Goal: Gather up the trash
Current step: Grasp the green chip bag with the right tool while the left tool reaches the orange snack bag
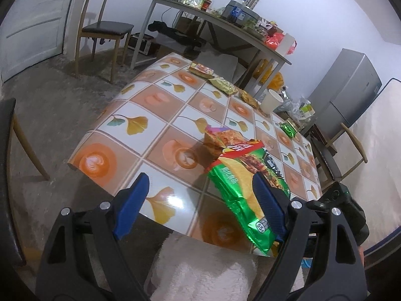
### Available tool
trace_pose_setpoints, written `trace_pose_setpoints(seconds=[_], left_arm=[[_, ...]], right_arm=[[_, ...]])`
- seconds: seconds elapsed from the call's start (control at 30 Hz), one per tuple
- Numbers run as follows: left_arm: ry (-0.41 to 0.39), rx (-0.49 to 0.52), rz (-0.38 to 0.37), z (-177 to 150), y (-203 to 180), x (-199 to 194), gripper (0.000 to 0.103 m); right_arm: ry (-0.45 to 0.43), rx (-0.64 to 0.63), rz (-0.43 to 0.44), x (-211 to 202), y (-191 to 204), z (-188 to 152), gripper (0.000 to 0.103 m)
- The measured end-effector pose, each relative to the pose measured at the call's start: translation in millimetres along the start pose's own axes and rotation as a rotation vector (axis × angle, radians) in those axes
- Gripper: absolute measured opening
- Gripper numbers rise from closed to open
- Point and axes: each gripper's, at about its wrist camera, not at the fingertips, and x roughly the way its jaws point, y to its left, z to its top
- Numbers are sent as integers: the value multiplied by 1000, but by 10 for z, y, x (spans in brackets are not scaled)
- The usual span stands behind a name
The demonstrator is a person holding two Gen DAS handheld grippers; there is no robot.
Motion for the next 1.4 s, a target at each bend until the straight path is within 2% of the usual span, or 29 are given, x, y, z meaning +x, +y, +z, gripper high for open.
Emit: trace_pose_setpoints(seconds=[0.07, 0.17, 0.27, 0.5, 0.73, 0.87, 1.0, 1.07, 1.13, 1.17, 1.27, 1.4], left_arm=[[1, -2, 3, 10, 34, 10, 80], [10, -10, 3, 35, 76, 42, 80], [18, -19, 2, 50, 105, 84, 80], [60, -58, -23, 89, 165, 242, 80], [132, -99, -81, 67, 147, 447, 80], [201, -137, -159, -6, 78, 577, 79], [285, -188, -262, -136, -35, 701, 77], [323, -212, -284, -189, -95, 799, 72], [353, -237, -270, -234, -136, 903, 67], [365, -250, -242, -248, -147, 965, 60], [346, -227, -168, -194, -236, 1045, 52], [347, -214, -134, -148, -291, 1149, 42]], right_arm=[[10, 1, 9, 41, -1, 1, 48], [33, -11, 20, 44, 2, -37, 22], [44, -32, 37, -6, 45, -86, 17], [35, -85, 90, -301, 177, -148, 14], [11, -124, 146, -609, 222, -160, 14], [-7, -98, 218, -744, 97, -169, 14], [-22, -58, 249, -811, -34, -171, 14], [-24, -47, 252, -786, -25, -196, 14], [-23, -39, 251, -784, -60, -215, 14], [-24, -37, 245, -778, -57, -238, 14], [-26, -30, 245, -808, -79, -251, 14], [-27, -31, 228, -829, -71, -284, 14]])
